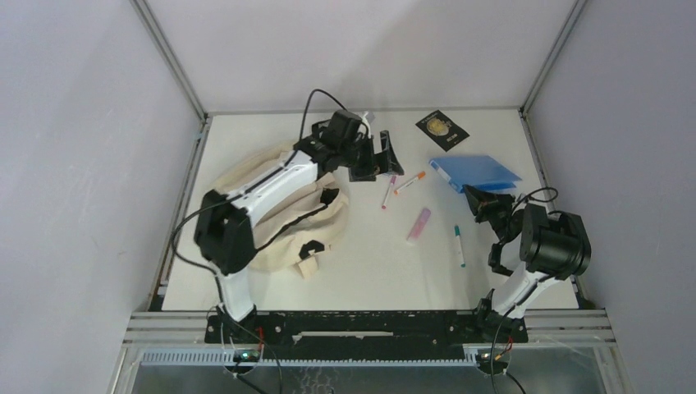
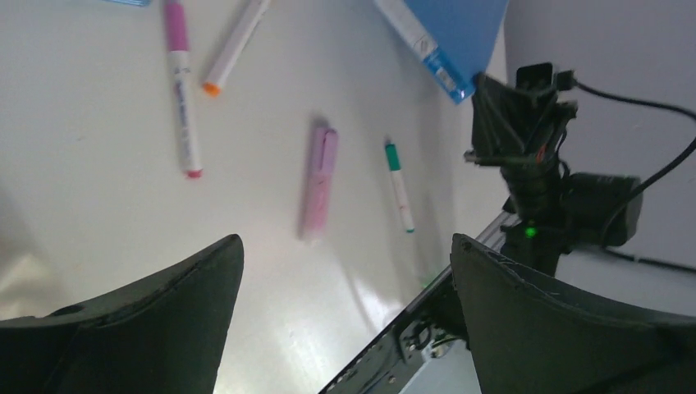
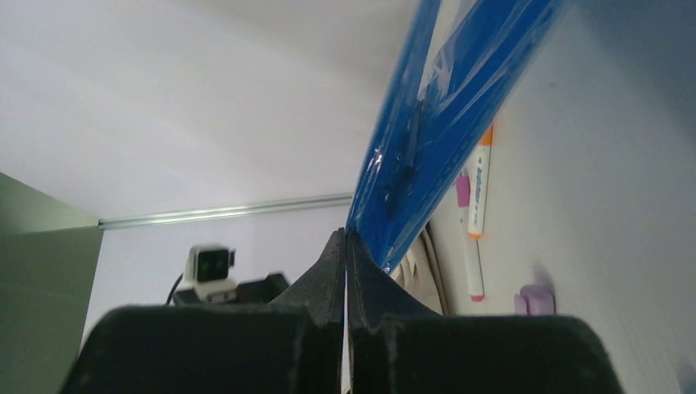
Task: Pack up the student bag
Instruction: Pick up the files from the center of the board.
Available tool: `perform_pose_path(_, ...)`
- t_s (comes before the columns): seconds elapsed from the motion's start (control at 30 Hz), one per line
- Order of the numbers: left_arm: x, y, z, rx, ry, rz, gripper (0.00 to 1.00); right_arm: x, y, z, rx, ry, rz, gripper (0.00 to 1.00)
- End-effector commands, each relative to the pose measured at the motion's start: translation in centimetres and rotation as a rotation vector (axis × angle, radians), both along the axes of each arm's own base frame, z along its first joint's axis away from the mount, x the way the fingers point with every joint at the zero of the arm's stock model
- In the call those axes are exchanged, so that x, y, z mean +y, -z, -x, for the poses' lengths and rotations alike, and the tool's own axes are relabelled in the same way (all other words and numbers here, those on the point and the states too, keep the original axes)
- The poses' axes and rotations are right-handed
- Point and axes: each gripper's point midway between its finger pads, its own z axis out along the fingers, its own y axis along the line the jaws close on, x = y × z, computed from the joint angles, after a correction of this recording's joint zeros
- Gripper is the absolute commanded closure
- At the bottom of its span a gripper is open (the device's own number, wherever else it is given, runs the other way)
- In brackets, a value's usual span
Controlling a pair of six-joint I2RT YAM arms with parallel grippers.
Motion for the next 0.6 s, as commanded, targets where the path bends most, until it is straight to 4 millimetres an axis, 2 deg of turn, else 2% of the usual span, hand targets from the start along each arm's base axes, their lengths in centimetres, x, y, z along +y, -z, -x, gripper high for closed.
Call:
perform_pose_path(0.0,-4.4,-1.6,-1.3,0.097,0.030,0.175,0.00,1.3,-3.2,0.9,-0.122,-0.052,0.031,1.00)
perform_pose_path(0.3,-8.5,-0.1,-3.3,0.220,-0.002,0.253,0.00,2.8,-5.1,2.7,-0.182,-0.122,0.055,1.00)
perform_pose_path(0.57,-10.8,0.2,-4.4,0.280,-0.030,0.340,0.00,4.3,-6.1,3.8,-0.221,-0.188,0.070,1.00)
